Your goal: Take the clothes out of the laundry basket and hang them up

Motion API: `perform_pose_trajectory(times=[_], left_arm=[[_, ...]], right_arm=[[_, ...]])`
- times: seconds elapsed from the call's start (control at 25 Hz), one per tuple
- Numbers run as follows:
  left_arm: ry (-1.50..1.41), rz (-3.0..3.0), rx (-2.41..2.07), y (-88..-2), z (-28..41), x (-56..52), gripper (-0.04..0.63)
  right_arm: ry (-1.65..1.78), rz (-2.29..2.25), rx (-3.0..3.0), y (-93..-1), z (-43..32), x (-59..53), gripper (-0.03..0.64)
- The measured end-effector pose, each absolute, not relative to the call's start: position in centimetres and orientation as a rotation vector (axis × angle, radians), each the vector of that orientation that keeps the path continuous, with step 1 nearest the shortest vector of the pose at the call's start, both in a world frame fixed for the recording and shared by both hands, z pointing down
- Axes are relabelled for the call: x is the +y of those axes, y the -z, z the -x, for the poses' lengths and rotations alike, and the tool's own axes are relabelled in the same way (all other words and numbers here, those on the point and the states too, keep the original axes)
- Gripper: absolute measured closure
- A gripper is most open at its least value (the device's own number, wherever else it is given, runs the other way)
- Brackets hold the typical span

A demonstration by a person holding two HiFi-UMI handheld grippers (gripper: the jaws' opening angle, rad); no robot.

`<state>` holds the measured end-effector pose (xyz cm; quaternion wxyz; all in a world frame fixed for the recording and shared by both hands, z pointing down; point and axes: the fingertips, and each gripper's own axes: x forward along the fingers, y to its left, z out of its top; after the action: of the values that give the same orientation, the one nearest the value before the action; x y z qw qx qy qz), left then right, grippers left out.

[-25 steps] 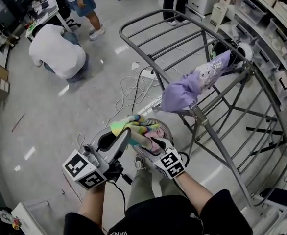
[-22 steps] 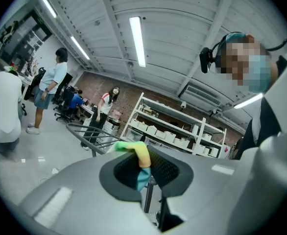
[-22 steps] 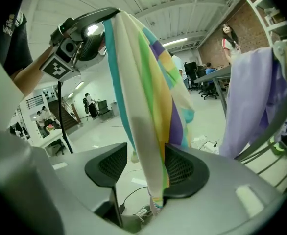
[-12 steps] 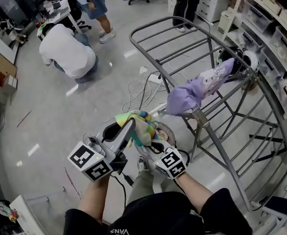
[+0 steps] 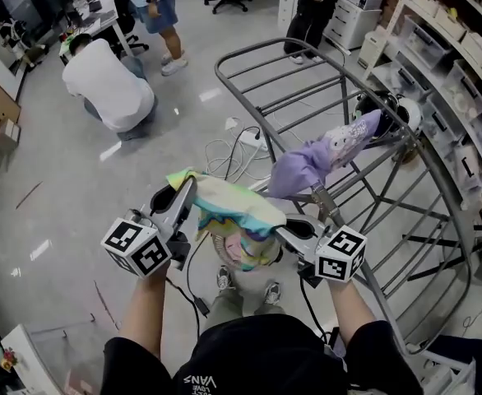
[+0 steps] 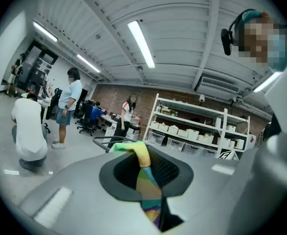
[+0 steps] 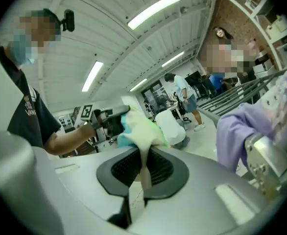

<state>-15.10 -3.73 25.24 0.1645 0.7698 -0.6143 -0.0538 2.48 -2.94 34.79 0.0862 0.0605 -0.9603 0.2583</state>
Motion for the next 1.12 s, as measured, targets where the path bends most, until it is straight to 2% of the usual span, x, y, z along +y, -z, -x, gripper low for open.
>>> perform_pose_trajectory(times=[0.2,0.44,0.6,0.76,1.12], left_arm=[[0.17,-2.22,-1.763,-24.7,16.3,-4.2,0.558],[0.06,-2.243,-1.673,-28.0,15.6,-4.7,0.556],[-0.023,-2.294,-1.542,-31.2,13.2,-3.6,0.49],[-0.083,-2.308,-1.526,-33.0,11.4,-1.7,0.463],[0.287,-2.122,-1.488,-36.0,13.0,2.9,0.445]], right_arm=[[-0.759,-0.144,-2.937,-30.3,-3.6,-4.1,0.592],[-0.749,-0.036,-3.01,-25.8,-2.9,-3.3,0.592],[-0.818,-0.022,-3.054,-23.6,-2.9,-3.9,0.592],[-0.862,-0.018,-3.045,-23.2,-2.8,-4.0,0.592],[-0.964,0.026,-3.003,-24.4,-1.1,-2.8,0.592]])
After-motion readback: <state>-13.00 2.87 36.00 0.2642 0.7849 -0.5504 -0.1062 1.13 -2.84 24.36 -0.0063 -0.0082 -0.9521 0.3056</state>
